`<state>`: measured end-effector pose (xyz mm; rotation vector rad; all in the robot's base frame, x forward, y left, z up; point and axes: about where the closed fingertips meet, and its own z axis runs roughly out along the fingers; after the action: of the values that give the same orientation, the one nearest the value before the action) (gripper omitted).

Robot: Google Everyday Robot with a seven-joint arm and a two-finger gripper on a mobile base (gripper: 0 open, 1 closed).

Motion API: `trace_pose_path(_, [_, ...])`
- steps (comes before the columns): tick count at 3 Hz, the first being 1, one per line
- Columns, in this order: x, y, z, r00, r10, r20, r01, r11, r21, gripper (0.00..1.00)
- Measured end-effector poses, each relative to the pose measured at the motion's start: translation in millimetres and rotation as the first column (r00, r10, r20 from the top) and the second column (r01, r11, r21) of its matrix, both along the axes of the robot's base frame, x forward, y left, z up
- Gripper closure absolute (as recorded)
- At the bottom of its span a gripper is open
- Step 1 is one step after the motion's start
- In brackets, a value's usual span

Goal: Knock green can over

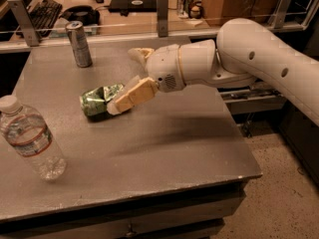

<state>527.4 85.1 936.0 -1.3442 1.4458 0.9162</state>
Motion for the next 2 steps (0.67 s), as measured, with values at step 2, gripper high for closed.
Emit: trace_pose_path(2, [9, -25, -11, 0.9997, -0.018, 0.018, 0.019, 0.999, -0.047, 0.0])
